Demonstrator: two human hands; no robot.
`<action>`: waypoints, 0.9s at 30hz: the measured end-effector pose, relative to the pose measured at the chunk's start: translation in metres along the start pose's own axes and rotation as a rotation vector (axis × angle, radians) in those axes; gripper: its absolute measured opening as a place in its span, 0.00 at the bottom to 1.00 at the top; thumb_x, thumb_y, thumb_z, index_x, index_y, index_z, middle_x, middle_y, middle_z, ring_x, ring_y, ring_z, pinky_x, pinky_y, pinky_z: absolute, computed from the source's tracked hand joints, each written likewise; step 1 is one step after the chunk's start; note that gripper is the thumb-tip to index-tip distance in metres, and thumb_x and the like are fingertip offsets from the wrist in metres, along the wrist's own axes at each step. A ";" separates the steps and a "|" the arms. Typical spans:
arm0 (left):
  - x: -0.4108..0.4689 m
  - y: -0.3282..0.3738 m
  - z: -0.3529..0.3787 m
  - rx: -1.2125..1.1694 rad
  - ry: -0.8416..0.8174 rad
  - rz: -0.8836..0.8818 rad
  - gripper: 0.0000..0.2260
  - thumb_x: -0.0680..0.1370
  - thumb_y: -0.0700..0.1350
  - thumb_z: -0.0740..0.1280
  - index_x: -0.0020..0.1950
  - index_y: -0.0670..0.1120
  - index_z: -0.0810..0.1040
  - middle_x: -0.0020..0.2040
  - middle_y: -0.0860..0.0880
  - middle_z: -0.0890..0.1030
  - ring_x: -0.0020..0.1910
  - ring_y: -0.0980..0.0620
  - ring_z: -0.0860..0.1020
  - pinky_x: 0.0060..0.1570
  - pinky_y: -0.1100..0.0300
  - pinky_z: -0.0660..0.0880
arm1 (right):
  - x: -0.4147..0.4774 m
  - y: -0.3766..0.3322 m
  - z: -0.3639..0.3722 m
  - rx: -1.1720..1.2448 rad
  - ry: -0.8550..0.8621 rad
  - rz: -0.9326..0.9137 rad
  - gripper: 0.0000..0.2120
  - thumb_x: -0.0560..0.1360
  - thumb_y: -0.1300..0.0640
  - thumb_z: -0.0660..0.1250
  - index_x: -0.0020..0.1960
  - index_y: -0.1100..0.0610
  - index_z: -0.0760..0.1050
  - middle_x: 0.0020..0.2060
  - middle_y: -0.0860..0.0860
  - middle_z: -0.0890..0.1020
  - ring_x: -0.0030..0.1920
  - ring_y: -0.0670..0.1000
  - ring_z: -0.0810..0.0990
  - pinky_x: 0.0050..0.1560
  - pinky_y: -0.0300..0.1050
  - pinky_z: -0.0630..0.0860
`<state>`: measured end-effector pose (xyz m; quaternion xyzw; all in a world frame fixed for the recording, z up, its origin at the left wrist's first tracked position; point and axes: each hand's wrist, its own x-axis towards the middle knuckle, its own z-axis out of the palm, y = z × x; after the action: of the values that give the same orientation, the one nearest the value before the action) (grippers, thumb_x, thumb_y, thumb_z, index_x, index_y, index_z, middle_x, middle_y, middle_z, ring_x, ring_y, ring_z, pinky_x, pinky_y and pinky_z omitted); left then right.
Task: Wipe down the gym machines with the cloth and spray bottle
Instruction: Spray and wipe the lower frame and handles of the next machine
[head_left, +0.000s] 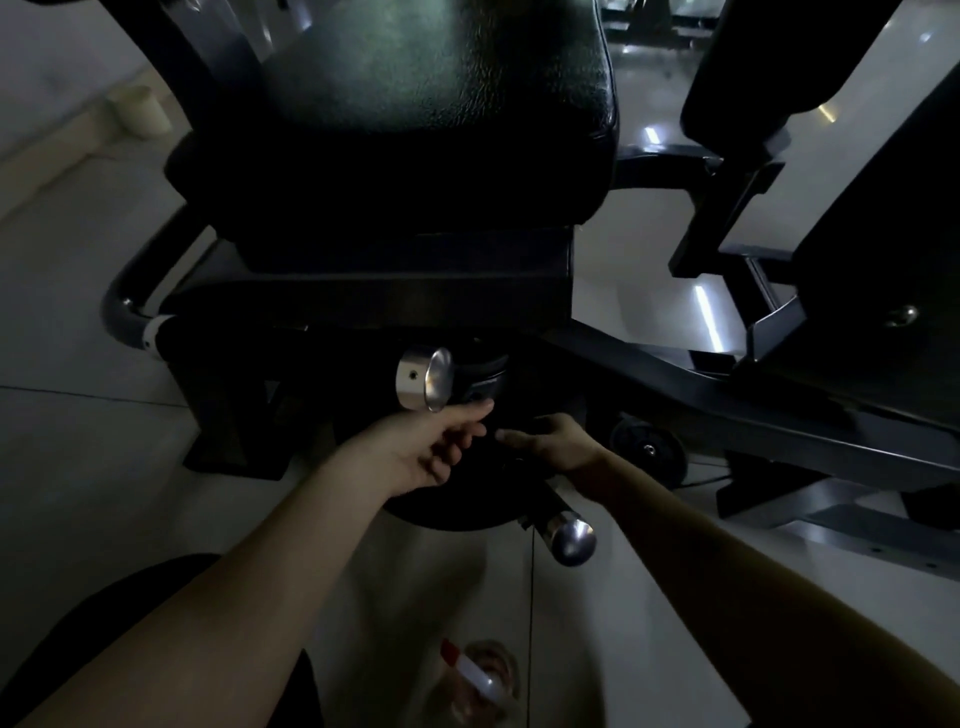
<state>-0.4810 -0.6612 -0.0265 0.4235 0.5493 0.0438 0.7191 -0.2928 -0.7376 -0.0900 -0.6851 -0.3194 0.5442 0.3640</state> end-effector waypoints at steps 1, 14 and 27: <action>0.000 0.000 0.000 -0.029 -0.024 -0.026 0.19 0.67 0.56 0.80 0.47 0.43 0.84 0.33 0.53 0.76 0.28 0.59 0.70 0.24 0.68 0.62 | 0.001 -0.005 -0.002 -0.083 -0.008 0.036 0.14 0.73 0.52 0.76 0.55 0.57 0.81 0.44 0.50 0.85 0.41 0.46 0.84 0.35 0.36 0.77; 0.004 -0.001 0.003 -0.019 0.024 0.033 0.18 0.70 0.56 0.78 0.49 0.42 0.85 0.32 0.54 0.77 0.29 0.60 0.70 0.27 0.68 0.62 | -0.005 -0.034 0.018 -0.392 -0.130 0.340 0.16 0.79 0.46 0.67 0.57 0.59 0.78 0.42 0.51 0.81 0.37 0.46 0.80 0.31 0.36 0.76; 0.008 -0.002 0.004 0.130 0.044 0.189 0.17 0.75 0.57 0.73 0.48 0.43 0.86 0.33 0.53 0.80 0.32 0.58 0.77 0.36 0.64 0.70 | -0.035 -0.038 0.023 -0.143 -0.207 0.414 0.14 0.81 0.47 0.64 0.60 0.56 0.75 0.43 0.59 0.82 0.30 0.52 0.83 0.29 0.42 0.79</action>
<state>-0.4754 -0.6599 -0.0335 0.5179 0.5242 0.0849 0.6707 -0.3237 -0.7430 -0.0433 -0.7005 -0.2454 0.6506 0.1606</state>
